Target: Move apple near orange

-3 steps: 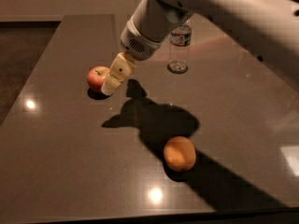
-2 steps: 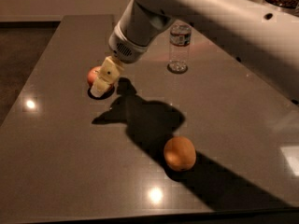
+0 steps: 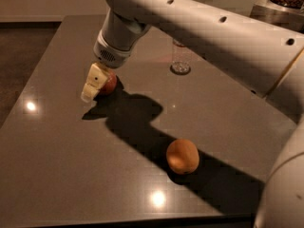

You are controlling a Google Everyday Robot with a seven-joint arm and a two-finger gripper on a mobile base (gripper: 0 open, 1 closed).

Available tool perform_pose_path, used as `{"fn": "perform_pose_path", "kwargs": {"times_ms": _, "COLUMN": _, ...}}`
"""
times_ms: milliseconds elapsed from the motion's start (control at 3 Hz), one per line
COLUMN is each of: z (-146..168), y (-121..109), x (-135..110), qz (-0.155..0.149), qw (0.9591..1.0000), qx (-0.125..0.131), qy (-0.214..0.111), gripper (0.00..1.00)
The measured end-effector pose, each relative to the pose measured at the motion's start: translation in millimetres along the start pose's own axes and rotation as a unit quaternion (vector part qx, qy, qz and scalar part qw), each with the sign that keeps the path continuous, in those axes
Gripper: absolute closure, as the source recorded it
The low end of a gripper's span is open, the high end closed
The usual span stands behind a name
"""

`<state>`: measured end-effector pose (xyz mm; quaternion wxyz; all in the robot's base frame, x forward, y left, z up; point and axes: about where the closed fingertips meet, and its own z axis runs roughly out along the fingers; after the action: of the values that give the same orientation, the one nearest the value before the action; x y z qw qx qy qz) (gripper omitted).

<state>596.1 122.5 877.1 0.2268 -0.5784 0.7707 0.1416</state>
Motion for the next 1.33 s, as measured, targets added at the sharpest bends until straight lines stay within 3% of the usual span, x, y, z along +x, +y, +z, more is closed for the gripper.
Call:
{"fn": "perform_pose_path", "kwargs": {"times_ms": 667, "z": 7, "y": -7, "x": 3, "qz": -0.020, "qw": 0.9996, "qx": -0.016, "qy": 0.013, "gripper": 0.41}}
{"fn": "perform_pose_path", "kwargs": {"times_ms": 1000, "z": -4, "y": -5, "x": 9, "qz": -0.036, "qw": 0.9992, "qx": -0.009, "qy": 0.017, "gripper": 0.64}}
{"fn": "perform_pose_path", "kwargs": {"times_ms": 1333, "z": -28, "y": 2, "x": 29, "qz": -0.026, "qw": 0.9995, "qx": 0.002, "qy": 0.018, "gripper": 0.87}}
